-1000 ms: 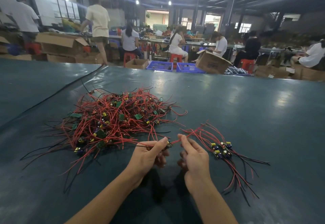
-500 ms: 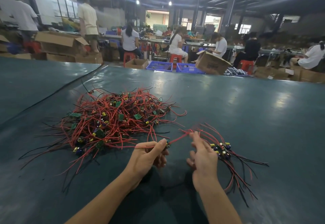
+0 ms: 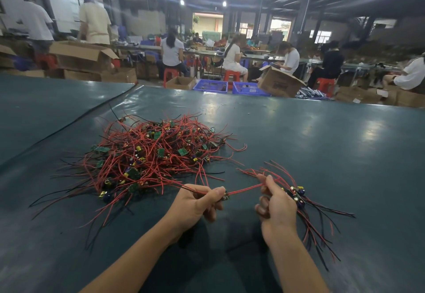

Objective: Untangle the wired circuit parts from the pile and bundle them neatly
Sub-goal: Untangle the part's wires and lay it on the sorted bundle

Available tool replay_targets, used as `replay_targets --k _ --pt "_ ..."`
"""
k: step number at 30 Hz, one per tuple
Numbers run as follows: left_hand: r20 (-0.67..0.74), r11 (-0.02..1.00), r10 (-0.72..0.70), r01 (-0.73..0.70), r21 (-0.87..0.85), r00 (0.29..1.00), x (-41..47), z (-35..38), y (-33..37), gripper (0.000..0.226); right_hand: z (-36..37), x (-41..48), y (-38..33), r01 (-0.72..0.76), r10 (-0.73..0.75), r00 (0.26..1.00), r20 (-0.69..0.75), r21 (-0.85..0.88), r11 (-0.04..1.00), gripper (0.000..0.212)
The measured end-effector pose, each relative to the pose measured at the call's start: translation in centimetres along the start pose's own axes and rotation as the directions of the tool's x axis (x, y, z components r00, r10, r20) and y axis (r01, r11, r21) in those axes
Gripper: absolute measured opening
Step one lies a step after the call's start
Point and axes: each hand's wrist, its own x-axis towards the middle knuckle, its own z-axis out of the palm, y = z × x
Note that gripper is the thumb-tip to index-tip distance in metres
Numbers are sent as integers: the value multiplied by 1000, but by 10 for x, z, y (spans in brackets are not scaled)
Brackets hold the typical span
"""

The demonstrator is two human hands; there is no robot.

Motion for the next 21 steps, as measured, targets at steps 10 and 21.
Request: replay_targets --k 10,21 --pt "-78 963 -122 99 -250 990 2 -7 -2 37 3 -11 4 248 -242 966 89 -57 967 29" --pt "-116 844 -288 194 -500 951 5 -12 7 33 3 -18 4 222 -219 931 293 24 975 76"
